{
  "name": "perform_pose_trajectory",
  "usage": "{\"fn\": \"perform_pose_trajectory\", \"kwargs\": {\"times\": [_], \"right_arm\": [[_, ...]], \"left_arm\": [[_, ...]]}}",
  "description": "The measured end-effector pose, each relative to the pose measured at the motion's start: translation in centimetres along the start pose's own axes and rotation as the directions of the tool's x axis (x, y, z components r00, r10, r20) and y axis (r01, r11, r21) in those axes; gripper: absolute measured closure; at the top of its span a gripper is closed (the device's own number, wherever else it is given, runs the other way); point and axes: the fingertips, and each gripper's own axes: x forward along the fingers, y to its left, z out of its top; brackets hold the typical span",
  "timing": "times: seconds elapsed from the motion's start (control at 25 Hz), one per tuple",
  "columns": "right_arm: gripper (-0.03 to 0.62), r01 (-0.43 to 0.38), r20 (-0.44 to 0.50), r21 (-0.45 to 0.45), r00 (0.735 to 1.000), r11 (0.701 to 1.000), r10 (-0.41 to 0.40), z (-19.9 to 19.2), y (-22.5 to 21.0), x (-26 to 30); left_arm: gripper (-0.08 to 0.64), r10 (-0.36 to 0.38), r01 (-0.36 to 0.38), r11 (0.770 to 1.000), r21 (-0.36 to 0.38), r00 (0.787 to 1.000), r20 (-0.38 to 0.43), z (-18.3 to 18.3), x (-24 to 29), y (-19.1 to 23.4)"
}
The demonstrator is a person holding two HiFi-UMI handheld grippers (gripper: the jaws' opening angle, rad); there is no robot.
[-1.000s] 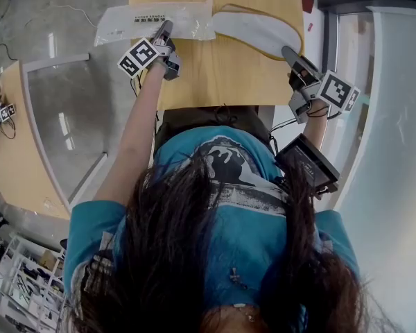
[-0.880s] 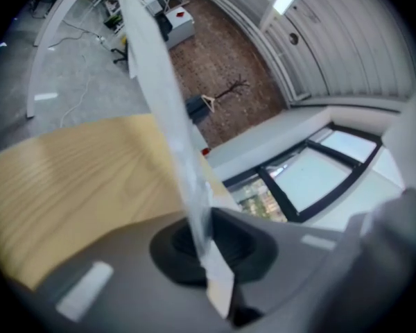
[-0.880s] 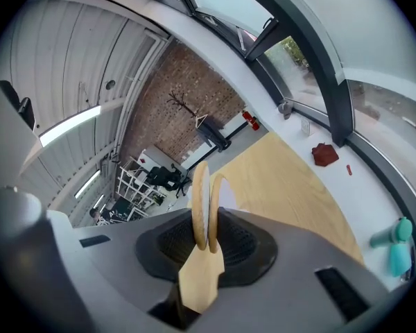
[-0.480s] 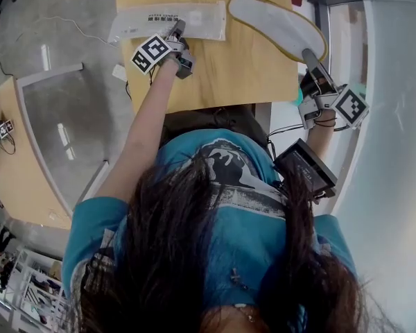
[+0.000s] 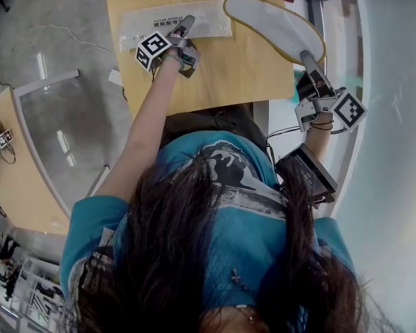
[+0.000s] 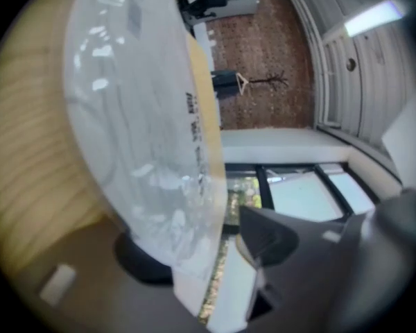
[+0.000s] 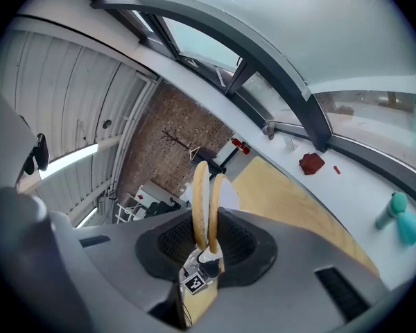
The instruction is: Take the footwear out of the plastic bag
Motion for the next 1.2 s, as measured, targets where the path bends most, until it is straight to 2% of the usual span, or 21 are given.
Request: {"fn": "perform_pose_trajectory", "kwargs": {"times": [0.08,0.12,0.2,0.24,0.32,0.36,0.4,0.44,0.52,0.56,0.6,0.68,0.76,0.84,0.88,0.96,1.08,1.2], "right_arm": [[0.512,-0.025,-0.001,0.008,1.000,1.000,0.025,-0.2,0.5,0.5],[0.512,-0.043,-0.003,0.016,0.999,0.999,0.043,-0.2,0.8,1.0],[0.512,-0.086,-0.012,0.043,0.996,0.995,0.087,-0.5,1.1,2.2],[0.512,-0.110,-0.017,0.060,0.994,0.992,0.111,-0.6,1.2,3.0],[0.512,-0.159,-0.031,0.099,0.986,0.982,0.163,-1.1,2.0,4.5],[0.512,-0.184,-0.040,0.120,0.981,0.976,0.190,-1.6,2.5,5.4],[0.512,-0.209,-0.051,0.142,0.975,0.968,0.218,-2.1,3.1,6.4],[0.512,-0.230,-0.063,0.165,0.968,0.959,0.243,-2.7,3.5,7.3],[0.512,-0.258,-0.088,0.223,0.955,0.940,0.283,-4.3,3.8,9.0],[0.512,-0.260,-0.101,0.262,0.950,0.929,0.294,-5.2,3.6,9.8],[0.512,-0.250,-0.115,0.308,0.948,0.918,0.297,-6.4,3.3,10.6],[0.512,-0.197,-0.142,0.411,0.951,0.890,0.275,-9.0,2.1,12.0],[0.512,-0.129,-0.156,0.522,0.957,0.843,0.243,-11.4,0.4,13.1],[0.512,-0.062,-0.172,0.596,0.964,0.800,0.203,-13.5,-1.7,13.7],[0.512,-0.023,-0.195,0.603,0.965,0.798,0.175,-14.5,-2.8,13.9],[0.512,0.052,-0.253,0.584,0.960,0.810,0.121,-16.3,-4.6,14.0],[0.511,0.104,-0.283,0.571,0.956,0.814,0.076,-17.7,-6.3,14.5],[0.509,0.170,-0.326,0.465,0.945,0.869,-0.011,-18.5,-7.8,15.1]], "left_arm": [[0.242,-0.017,0.016,0.995,-0.103,1.000,-0.010,-0.8,-0.3,-0.5],[0.232,-0.018,0.018,0.987,-0.159,1.000,0.002,-1.0,-0.5,-0.6],[0.230,-0.024,0.038,0.957,-0.289,0.998,0.050,-1.4,-1.0,-0.5],[0.230,-0.039,0.064,0.929,-0.365,0.996,0.076,-1.6,-1.1,-0.5],[0.230,-0.085,0.135,0.851,-0.508,0.989,0.121,-2.0,-1.5,-0.7],[0.230,-0.102,0.162,0.818,-0.552,0.985,0.137,-2.1,-1.9,-0.9],[0.230,-0.110,0.174,0.803,-0.571,0.983,0.145,-2.2,-2.2,-1.0],[0.230,-0.107,0.171,0.804,-0.569,0.984,0.144,-2.3,-2.5,-0.8],[0.230,-0.080,0.143,0.824,-0.548,0.987,0.136,-2.7,-3.1,0.1],[0.230,-0.068,0.135,0.825,-0.550,0.988,0.139,-2.9,-3.4,0.5],[0.230,-0.062,0.138,0.815,-0.563,0.987,0.151,-2.9,-3.8,0.8],[0.230,-0.055,0.163,0.779,-0.606,0.980,0.193,-2.7,-4.6,1.4],[0.230,-0.029,0.182,0.744,-0.643,0.970,0.240,-2.4,-5.4,2.2],[0.230,-0.007,0.184,0.733,-0.654,0.964,0.264,-2.0,-5.9,3.1],[0.230,-0.005,0.183,0.737,-0.650,0.964,0.266,-1.9,-6.1,3.4],[0.226,-0.007,0.183,0.743,-0.644,0.964,0.266,-1.8,-6.1,3.4],[0.227,-0.009,0.179,0.748,-0.640,0.966,0.260,-2.0,-6.0,3.1],[0.225,-0.014,0.152,0.779,-0.609,0.974,0.226,-2.1,-6.0,2.8]]}}
